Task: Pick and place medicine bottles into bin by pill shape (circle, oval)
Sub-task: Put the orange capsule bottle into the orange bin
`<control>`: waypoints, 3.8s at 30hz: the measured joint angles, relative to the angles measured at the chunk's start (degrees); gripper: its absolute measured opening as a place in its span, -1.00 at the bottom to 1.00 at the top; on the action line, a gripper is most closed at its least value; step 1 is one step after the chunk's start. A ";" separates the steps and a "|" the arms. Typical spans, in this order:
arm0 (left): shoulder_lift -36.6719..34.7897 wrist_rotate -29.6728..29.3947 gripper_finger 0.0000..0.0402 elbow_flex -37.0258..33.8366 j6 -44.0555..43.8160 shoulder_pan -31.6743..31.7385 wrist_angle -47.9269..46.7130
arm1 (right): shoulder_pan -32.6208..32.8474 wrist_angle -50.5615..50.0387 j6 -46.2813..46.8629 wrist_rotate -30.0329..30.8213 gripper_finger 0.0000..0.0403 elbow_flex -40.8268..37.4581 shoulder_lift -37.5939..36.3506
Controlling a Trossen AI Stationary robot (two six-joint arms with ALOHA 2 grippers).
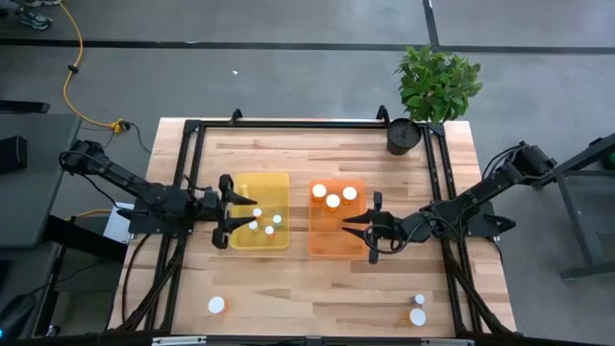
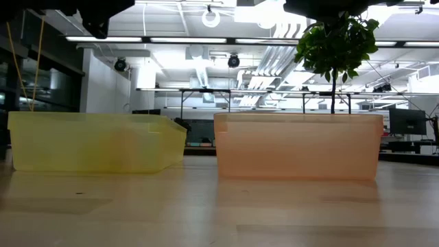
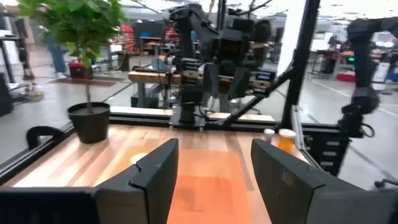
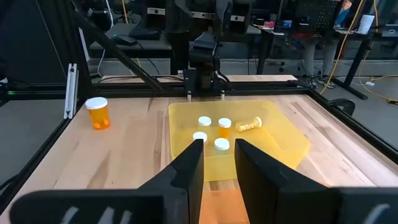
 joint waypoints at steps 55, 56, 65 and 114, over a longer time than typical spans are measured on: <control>57.67 9.97 0.62 45.29 -38.71 -39.78 -68.94 | -0.13 -0.12 0.48 0.28 -0.58 0.04 0.04; 57.67 9.93 0.62 45.28 -38.73 -39.65 -68.91 | -0.13 -0.13 0.48 0.28 -0.58 0.04 0.04; 57.67 9.86 0.57 45.27 -38.12 -39.32 -68.94 | -0.13 -0.20 0.49 0.28 -0.58 0.04 0.04; 46.02 -2.76 -0.02 47.29 -2.01 -10.80 -61.21 | -0.15 0.05 0.50 0.26 -0.58 0.04 0.04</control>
